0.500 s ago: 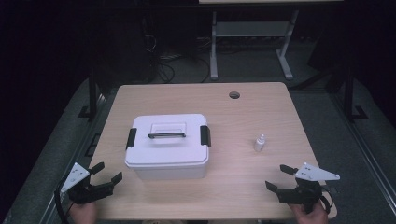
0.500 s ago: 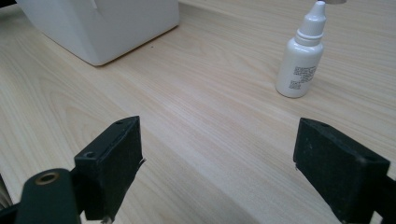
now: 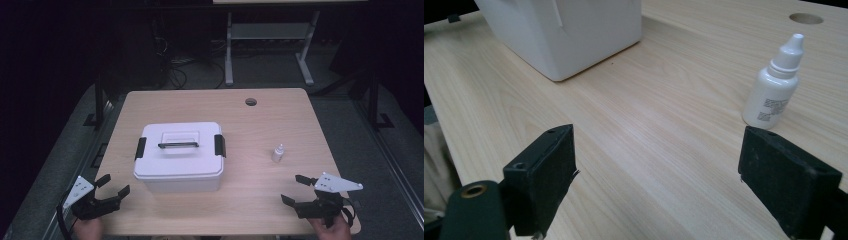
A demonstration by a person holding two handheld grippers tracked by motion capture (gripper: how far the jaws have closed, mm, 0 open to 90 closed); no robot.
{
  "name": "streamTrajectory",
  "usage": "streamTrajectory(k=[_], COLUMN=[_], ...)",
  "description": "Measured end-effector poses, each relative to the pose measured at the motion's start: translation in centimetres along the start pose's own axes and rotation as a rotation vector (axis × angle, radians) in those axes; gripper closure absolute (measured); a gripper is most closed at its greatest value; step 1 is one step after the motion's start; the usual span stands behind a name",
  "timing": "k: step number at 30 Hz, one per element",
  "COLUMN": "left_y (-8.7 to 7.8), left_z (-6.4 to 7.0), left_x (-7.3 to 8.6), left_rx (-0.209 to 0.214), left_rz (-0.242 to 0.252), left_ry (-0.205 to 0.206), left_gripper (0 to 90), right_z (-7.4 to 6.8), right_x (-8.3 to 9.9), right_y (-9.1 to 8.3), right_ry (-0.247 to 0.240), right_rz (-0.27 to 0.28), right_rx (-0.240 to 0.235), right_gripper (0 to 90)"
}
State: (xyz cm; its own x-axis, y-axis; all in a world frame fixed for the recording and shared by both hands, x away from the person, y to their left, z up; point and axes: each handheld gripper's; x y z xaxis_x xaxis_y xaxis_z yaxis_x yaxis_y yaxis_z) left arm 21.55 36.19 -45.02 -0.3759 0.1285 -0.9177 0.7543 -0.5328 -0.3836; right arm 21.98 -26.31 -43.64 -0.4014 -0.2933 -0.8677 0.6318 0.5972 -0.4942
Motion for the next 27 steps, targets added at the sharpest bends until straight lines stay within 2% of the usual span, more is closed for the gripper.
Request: streamTrajectory(k=[2,10,15,20,27], left_y=[0.0,-0.1,-0.1,0.0,-0.1], left_z=[0.1,0.1,0.1,0.2,0.2], left_x=[0.0,0.0,0.0,0.0,0.1], left_rx=[-0.007,-0.009,-0.005,-0.002,0.001], left_rz=[-0.003,0.002,-0.002,-0.002,-0.005], left_ry=[0.004,0.003,0.005,0.010,0.014], left_gripper=[13.0,13.0,13.0,13.0,13.0], right_z=[0.1,0.1,0.0,-0.3,-0.7], right_x=[-0.5,-2.2,-3.3,-5.4,-7.4], right_y=[0.1,0.6,0.7,1.0,1.5], right_ry=[0.000,-0.017,-0.032,-0.079,-0.107], right_rz=[-0.016,-0.067,-0.077,-0.096,-0.121], right_rx=[-0.018,-0.040,-0.055,-0.077,-0.107], right_gripper=[13.9,13.9,13.9,13.9,13.9])
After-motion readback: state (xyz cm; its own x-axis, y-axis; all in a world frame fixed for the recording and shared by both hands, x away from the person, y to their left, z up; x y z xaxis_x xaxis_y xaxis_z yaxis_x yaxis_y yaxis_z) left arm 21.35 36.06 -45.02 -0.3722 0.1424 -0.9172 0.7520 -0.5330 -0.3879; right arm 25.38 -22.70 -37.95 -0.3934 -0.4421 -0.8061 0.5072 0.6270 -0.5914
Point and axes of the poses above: each handheld gripper's, and its own axes: y roughly forward along the jaws, x roughly out of its underside, z roughly to its right, and after that the axes turned 5 degrees about x, right-handed
